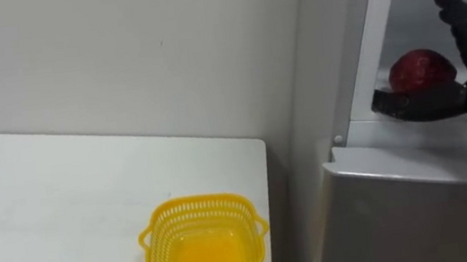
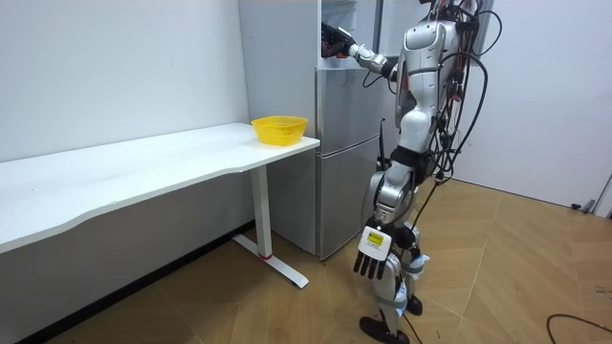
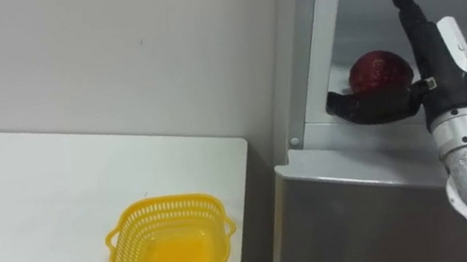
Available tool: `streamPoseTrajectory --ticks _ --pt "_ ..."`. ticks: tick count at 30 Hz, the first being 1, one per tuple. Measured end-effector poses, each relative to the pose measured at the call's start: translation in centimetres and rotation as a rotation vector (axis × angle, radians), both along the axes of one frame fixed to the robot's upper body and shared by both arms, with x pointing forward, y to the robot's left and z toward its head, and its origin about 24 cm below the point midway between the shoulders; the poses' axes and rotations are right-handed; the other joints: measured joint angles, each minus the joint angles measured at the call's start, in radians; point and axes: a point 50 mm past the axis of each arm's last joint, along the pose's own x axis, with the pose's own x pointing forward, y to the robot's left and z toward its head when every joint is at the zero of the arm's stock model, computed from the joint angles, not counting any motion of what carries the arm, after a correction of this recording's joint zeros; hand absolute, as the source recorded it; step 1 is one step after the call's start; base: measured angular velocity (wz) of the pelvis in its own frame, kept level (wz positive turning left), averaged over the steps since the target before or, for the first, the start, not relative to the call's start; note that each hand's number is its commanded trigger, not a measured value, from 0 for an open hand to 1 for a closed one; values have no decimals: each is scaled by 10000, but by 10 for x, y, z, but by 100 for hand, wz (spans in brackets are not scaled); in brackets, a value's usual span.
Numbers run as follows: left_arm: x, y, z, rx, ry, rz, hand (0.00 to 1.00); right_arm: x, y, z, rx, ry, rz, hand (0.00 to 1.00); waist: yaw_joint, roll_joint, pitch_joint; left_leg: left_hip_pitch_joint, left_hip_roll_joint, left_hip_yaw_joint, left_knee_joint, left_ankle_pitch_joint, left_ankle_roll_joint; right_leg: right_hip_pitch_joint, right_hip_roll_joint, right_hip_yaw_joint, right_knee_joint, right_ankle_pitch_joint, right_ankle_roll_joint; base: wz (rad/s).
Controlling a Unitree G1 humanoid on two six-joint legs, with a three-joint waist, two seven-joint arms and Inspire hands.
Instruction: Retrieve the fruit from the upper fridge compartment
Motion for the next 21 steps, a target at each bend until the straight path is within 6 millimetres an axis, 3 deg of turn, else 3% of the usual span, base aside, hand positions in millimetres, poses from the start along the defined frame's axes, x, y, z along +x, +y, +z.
streamPoseTrajectory --ticks 13,17,18,20,21 --pt "7 2 1 58 76 59 0 7 -4 -3 206 863 311 0 -122 -73 7 87 -8 -69 13 1 1 140 21 14 -13 -1 -3 0" --pt "6 2 1 135 242 117 0 20 -12 -5 806 1627 284 0 -152 -105 -8 130 -11 -89 12 1 1 132 -13 -4 -29 -6 -2 0" --pt "7 3 1 139 232 116 0 22 -12 -5 848 1725 311 25 -156 -110 -12 126 -11 -85 12 1 1 130 -14 -11 -29 -6 -2 0" --pt "8 3 2 135 256 123 0 26 -14 -3 873 2047 423 100 -182 -123 -29 121 -13 -107 21 1 1 141 -2 -90 -22 -6 -2 4" --pt "9 3 2 135 261 109 0 27 -15 -4 890 2152 429 100 -190 -116 -33 126 -13 -107 25 1 1 148 -1 -92 -21 -6 -2 4"
